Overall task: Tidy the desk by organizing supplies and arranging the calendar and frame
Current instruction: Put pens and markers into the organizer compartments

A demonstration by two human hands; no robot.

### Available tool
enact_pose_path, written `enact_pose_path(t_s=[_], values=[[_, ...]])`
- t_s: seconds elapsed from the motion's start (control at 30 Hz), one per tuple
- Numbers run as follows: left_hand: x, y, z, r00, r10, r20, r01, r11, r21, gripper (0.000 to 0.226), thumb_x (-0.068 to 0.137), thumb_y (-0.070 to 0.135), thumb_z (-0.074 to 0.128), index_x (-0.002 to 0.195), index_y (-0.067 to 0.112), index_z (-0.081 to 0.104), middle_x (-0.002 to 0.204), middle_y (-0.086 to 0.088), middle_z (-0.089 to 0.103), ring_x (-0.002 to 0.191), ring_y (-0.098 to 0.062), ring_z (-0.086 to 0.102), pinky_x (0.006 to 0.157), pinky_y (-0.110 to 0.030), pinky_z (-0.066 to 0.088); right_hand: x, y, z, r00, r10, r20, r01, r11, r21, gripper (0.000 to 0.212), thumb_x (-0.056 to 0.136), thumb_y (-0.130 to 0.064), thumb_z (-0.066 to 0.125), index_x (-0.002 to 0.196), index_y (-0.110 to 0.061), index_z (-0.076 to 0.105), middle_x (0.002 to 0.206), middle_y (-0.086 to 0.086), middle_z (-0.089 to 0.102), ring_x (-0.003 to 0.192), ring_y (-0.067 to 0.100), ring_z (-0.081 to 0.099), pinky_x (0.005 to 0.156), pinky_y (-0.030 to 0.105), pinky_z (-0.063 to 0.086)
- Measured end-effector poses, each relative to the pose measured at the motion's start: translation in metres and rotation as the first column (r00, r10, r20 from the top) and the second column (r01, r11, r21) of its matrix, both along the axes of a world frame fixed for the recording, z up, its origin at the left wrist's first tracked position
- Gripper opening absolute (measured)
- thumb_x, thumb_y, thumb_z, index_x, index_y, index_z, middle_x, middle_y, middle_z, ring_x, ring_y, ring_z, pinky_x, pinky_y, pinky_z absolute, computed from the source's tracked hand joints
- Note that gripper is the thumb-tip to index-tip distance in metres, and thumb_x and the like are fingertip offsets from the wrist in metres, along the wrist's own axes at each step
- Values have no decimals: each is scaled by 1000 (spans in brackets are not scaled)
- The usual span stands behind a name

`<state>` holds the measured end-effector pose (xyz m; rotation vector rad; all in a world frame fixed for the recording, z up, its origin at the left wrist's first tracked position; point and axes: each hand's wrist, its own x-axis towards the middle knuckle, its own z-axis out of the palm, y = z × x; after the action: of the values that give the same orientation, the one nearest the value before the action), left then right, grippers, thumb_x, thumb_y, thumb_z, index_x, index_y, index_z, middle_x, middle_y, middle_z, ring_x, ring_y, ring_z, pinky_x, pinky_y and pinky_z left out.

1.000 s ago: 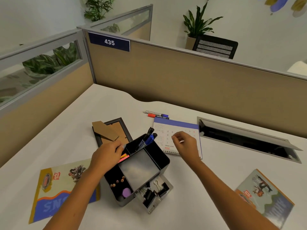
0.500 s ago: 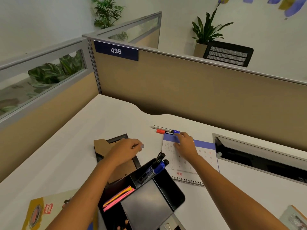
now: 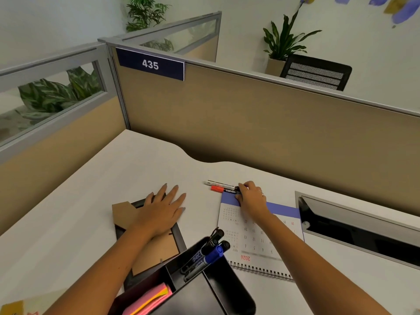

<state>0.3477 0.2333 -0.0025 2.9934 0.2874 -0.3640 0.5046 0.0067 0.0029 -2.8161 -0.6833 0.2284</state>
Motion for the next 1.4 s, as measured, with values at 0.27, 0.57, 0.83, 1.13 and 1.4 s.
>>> enact_pose_path(t_s=[0.27, 0.57, 0.83, 1.13, 1.4], values=[[-1, 2, -5, 999, -21, 27, 20, 999, 26, 69, 83, 59, -11, 148, 36, -3, 158, 6, -11, 144, -22, -14, 115, -46, 1, 21, 7, 11, 992, -24, -124, 22, 1000, -18, 30, 94, -26, 52, 119, -10, 54, 122, 13, 41, 106, 27, 46, 91, 34, 43], [0, -5, 8, 999, 10, -42, -9, 1000, 14, 55, 99, 49, 13, 150, 31, 1, 158, 3, -7, 145, -23, -12, 116, -46, 1, 7, -1, 19, 999, -4, -39, 3, 1000, -23, 26, 95, -27, 50, 112, -10, 58, 110, 12, 59, 91, 23, 50, 73, 29, 39], [-3, -32, 55, 926, 348, 147, -197, 777, -597, 50, 96, 46, 38, 141, 24, 37, 149, 3, 36, 141, -17, 23, 115, -38, 21, -54, -16, 70, 964, -90, -248, 210, 830, 516, 18, 94, -22, 53, 106, -10, 59, 86, 3, 55, 70, 11, 47, 60, 18, 36], [-47, -87, 147, 809, 567, 158, 69, 175, -982, 28, 86, 41, 60, 112, 31, 56, 104, 11, 69, 88, -8, 69, 70, -26, 55, -137, -34, 129, 944, 77, -322, 168, 727, 666, 13, 92, -26, 55, 99, -17, 62, 72, -9, 51, 63, 7, 45, 55, 18, 34], [-108, -98, 164, 746, 626, 225, 101, 229, -968, 15, 89, 28, 61, 94, 15, 65, 87, 3, 74, 82, -13, 70, 63, -23, 54, -193, -56, 141, 955, 87, -284, 143, 705, 694, 32, 92, -30, 56, 124, -25, 57, 108, -3, 62, 93, 12, 57, 63, 14, 44]])
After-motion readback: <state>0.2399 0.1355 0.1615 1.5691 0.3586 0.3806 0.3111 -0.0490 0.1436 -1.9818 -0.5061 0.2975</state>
